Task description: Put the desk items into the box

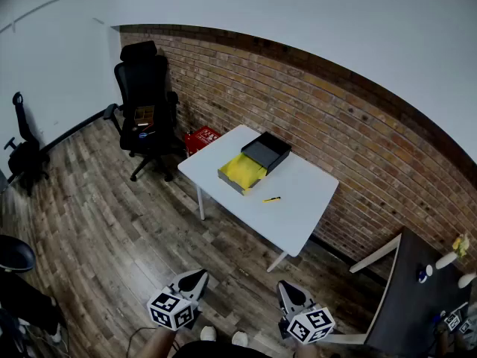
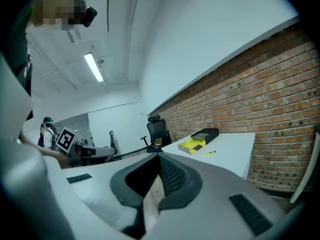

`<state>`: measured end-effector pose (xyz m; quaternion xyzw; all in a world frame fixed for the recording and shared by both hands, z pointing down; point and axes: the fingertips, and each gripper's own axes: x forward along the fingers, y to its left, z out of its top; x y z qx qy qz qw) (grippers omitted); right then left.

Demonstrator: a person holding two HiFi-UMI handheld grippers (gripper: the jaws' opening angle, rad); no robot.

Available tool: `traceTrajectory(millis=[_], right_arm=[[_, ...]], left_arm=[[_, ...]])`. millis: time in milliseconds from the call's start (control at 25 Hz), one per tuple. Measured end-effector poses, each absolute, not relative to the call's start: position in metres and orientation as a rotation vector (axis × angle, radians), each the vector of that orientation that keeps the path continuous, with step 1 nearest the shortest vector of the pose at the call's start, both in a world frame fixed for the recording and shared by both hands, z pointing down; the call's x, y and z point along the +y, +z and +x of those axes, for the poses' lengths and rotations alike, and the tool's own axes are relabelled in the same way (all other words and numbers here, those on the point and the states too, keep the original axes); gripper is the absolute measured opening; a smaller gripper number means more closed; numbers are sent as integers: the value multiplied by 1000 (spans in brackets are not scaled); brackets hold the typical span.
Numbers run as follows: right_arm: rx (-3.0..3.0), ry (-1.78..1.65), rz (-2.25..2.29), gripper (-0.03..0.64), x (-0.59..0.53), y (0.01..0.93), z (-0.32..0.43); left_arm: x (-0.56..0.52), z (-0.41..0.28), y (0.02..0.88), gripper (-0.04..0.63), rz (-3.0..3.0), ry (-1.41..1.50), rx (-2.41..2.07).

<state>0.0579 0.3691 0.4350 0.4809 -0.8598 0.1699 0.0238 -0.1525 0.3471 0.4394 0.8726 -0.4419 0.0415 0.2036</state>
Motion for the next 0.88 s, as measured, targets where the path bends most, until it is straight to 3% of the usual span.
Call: traceTrajectory(millis=[880], right_arm=[[-2651,555,1588,21,369,434,32]], left_arm=[[348,-188,439,5,2449,86,-1197]])
